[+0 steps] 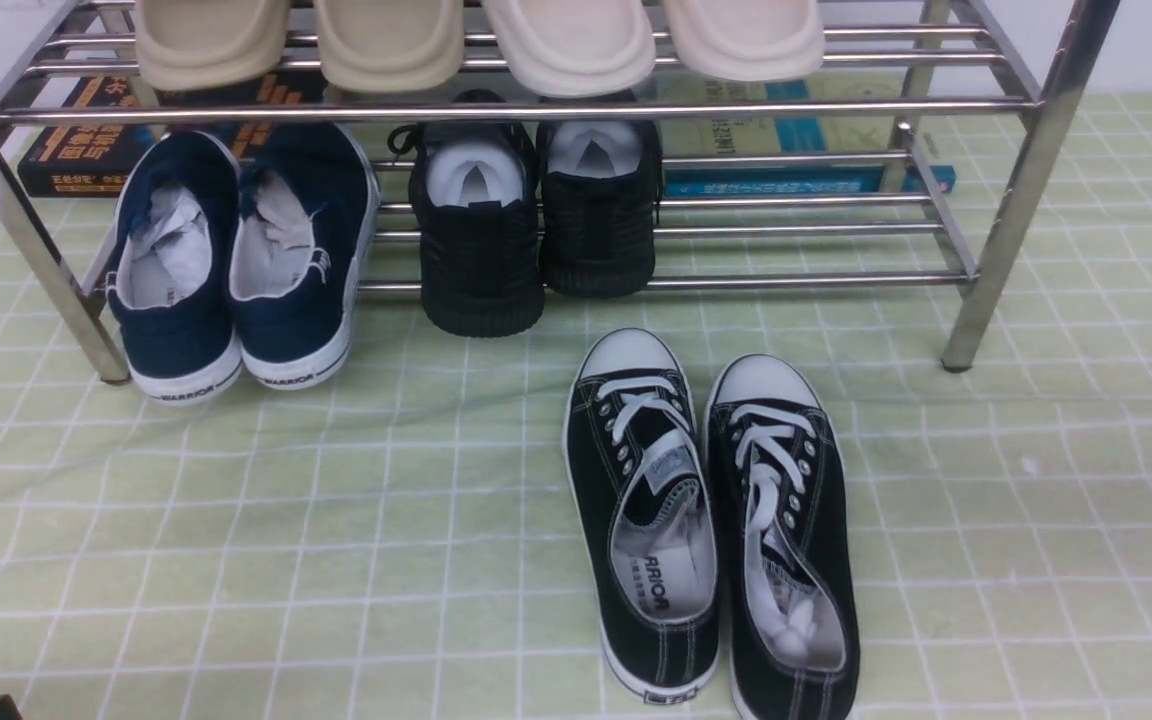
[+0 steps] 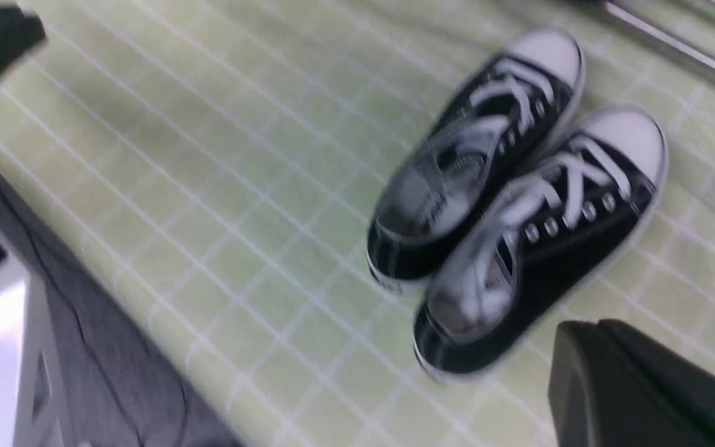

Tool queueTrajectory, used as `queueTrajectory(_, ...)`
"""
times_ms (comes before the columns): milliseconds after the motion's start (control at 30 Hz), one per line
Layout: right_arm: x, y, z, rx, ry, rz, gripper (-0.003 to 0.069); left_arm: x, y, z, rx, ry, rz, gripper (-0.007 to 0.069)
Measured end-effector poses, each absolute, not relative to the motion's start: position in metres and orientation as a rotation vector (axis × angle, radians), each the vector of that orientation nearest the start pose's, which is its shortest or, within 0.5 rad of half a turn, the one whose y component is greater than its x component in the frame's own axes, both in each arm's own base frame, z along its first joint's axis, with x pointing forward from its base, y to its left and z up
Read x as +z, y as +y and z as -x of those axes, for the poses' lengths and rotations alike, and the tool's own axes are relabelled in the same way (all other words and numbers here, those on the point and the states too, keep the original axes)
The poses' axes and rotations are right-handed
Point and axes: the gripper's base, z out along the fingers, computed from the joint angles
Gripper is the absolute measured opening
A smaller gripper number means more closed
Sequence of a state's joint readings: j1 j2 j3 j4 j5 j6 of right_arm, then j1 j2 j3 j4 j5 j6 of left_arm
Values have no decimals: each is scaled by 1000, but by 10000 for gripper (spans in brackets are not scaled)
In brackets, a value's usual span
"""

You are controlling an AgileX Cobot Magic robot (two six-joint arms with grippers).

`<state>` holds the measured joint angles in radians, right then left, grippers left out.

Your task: Take the shoes off the shelf with your hand from the green coffee tablecloth.

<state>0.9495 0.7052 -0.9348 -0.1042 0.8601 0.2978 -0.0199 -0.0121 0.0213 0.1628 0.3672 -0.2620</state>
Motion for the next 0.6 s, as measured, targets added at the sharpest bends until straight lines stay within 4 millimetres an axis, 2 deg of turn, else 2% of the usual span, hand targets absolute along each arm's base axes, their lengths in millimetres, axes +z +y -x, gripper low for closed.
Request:
queueTrajectory(33,371,92,-73,658,1983,700,-13,174,4,-53,-36,1851,124,242)
queueTrajectory(133,347,91,-71,725,1874,674,-10,174,4,-53,-36,1851,124,242)
queueTrajectory(167,329,91,-70,766,1810,660,-10,174,4,-53,-36,1851,124,242)
queueTrajectory(200,321,92,-69,793,1760,650,-10,174,4,-53,-36,1851,124,242)
queueTrajectory(233,323,92,-69,801,1743,645,-10,174,4,-53,-36,1851,124,242)
queueTrajectory(400,295,95,-67,900,1555,607,-7,174,4,-53,-36,1851,124,242)
queueTrajectory(600,273,95,-66,917,1534,609,-5,174,4,-53,-36,1851,124,242)
